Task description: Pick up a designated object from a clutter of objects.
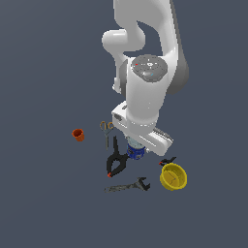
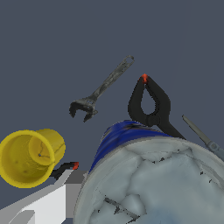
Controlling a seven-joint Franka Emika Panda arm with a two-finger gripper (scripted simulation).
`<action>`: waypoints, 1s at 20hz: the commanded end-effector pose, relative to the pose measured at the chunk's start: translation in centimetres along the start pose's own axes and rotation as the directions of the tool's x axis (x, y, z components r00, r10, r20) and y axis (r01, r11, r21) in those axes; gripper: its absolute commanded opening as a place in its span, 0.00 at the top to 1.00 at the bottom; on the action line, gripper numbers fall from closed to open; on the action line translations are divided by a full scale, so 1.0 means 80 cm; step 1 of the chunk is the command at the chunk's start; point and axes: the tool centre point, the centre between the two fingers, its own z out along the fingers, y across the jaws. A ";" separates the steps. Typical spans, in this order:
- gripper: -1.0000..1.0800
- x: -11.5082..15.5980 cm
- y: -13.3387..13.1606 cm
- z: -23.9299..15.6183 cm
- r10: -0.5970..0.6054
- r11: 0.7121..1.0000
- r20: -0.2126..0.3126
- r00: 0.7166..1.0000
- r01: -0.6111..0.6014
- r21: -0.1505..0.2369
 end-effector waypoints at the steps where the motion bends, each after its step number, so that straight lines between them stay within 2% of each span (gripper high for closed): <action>1: 1.00 0.009 0.014 -0.039 0.000 1.000 -0.003 1.000 0.000 0.003; 11: 1.00 0.040 0.065 -0.170 0.001 1.000 -0.003 1.000 -0.001 0.003; 20: 1.00 0.058 0.088 -0.236 0.000 1.000 -0.004 1.000 0.000 0.003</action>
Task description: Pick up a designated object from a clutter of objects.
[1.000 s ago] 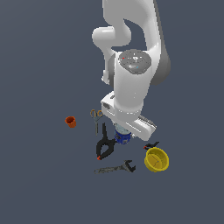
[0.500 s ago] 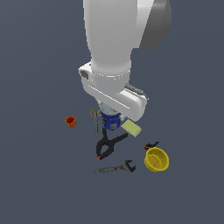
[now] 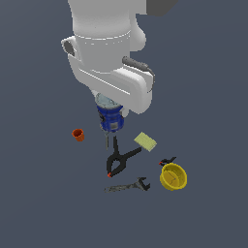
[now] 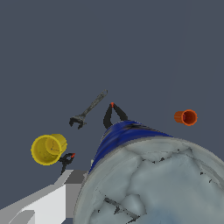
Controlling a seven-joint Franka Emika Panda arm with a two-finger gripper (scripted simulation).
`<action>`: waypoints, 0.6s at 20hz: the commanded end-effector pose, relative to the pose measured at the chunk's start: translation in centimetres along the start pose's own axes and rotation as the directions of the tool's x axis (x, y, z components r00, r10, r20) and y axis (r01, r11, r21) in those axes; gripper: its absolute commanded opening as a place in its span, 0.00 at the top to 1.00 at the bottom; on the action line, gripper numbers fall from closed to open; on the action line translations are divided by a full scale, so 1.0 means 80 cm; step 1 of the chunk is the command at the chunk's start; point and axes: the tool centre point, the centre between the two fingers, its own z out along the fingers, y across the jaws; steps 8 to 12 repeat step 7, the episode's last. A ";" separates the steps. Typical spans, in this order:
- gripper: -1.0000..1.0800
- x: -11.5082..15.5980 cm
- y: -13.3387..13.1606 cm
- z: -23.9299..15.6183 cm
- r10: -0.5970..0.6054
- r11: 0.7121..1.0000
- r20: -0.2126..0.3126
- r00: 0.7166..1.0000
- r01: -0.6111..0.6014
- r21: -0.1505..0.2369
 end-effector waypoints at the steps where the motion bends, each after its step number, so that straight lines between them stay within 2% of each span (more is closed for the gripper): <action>1: 1.00 0.004 0.004 -0.014 -0.001 1.000 -0.002 1.000 0.001 0.002; 12: 1.00 0.007 0.006 -0.024 -0.001 1.000 -0.003 1.000 0.001 0.001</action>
